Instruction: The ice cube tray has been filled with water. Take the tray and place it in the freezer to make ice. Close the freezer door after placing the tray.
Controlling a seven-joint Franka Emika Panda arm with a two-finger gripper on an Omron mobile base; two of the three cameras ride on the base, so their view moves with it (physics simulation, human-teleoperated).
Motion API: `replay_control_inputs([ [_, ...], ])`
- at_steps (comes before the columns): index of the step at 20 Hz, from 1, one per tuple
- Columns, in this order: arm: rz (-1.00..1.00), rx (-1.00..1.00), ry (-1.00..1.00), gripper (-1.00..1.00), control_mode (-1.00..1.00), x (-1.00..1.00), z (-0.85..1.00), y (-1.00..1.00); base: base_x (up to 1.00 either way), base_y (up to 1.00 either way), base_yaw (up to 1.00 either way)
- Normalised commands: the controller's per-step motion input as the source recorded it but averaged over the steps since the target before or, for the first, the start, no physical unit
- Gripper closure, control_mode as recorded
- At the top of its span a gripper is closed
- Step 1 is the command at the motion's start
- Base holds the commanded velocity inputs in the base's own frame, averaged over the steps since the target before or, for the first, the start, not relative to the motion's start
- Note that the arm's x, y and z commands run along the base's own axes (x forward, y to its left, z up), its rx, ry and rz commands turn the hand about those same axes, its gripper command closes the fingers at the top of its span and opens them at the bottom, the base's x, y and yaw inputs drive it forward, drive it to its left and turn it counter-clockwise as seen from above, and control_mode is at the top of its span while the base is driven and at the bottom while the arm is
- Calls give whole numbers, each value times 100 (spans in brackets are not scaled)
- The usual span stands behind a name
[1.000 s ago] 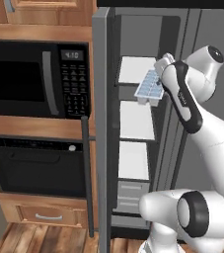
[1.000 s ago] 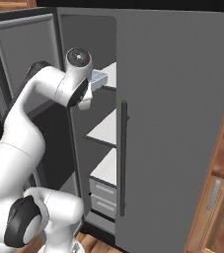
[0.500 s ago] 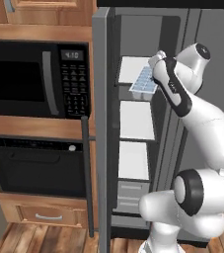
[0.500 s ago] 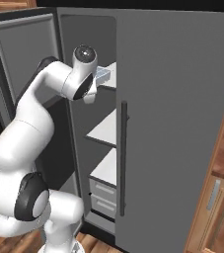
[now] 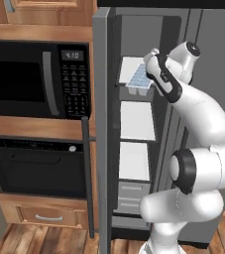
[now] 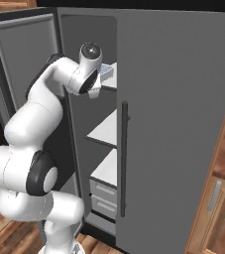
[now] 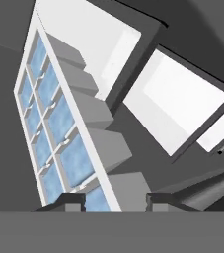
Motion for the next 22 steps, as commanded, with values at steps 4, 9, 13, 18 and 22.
replay_control_inputs([
  [4,0,0,0,100,-100,42,0,-9,0,0,0],
  [9,0,0,0,100,-100,43,0,-12,0,0,0],
  [13,0,0,0,100,-100,53,0,-4,0,0,0],
  [18,0,0,0,100,-100,55,0,0,0,0,0],
  [22,0,0,0,100,-100,46,0,-3,0,0,0],
])
